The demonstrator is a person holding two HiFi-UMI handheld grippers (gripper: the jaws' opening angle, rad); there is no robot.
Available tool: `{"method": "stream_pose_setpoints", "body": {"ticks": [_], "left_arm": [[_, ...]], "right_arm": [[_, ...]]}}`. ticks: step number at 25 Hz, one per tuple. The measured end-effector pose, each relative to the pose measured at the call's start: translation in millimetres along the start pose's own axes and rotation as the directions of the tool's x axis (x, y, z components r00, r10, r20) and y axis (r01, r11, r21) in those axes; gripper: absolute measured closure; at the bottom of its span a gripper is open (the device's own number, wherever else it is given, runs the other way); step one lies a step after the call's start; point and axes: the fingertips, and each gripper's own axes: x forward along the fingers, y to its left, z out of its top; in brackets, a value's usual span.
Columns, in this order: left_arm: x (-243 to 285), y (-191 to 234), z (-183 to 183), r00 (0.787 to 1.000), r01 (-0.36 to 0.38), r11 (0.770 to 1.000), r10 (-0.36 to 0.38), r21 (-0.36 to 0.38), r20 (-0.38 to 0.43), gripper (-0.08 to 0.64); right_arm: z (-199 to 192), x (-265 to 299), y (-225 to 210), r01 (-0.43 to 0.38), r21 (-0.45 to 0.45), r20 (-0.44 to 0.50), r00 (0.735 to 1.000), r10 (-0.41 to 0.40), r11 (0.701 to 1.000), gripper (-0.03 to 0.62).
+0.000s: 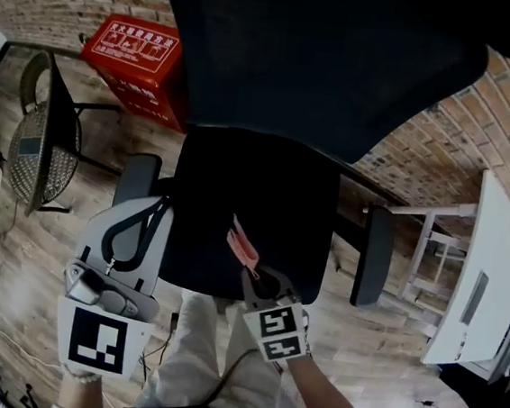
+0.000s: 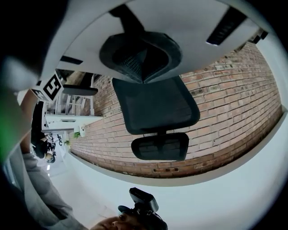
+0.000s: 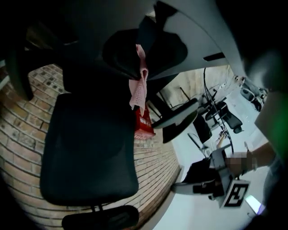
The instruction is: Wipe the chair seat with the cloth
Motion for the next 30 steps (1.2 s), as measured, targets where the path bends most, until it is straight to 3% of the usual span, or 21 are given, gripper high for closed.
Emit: {"method": "stream_pose_setpoints", "body": {"ticks": [6,15,19,24,28,30], "left_arm": [[-25.0,-5.9,78.4,0.997,0.021,0.998,-0.026,0.06,0.067,0.541],[-64.0,-29.2,170.0,0.986,0.036,0.995,-0.05,0.09,0.158,0.541],[-84.7,-26.4,192.6,0.984,-0.001,0.998,-0.011,0.068,0.179,0.541],[-98.8,-29.0,207.7,0.982,-0.02,0.999,0.01,0.048,0.189,0.541],[-103.4,-31.0,211.2,0.979,-0.035,0.999,0.038,-0.016,0.2,0.541],[-105.7,-33.7,212.9,0.977,-0.037,0.999,0.037,-0.002,0.21,0.541]], "right_arm": [[82.7,-98.6,-41.8,0.104,0.005,0.173,0.979,-0.104,0.995,0.538],[162.6,-235.1,-72.0,0.235,-0.012,0.373,0.903,-0.213,0.972,0.538],[183.9,-283.9,-67.8,0.268,-0.043,0.396,0.889,-0.23,0.962,0.538],[198.8,-322.7,-59.5,0.276,-0.025,0.504,0.834,-0.227,0.961,0.538],[199.4,-336.6,-55.0,0.287,-0.044,0.508,0.831,-0.227,0.957,0.538],[200.3,-340.8,-53.6,0.293,-0.048,0.518,0.825,-0.227,0.955,0.538]]}}
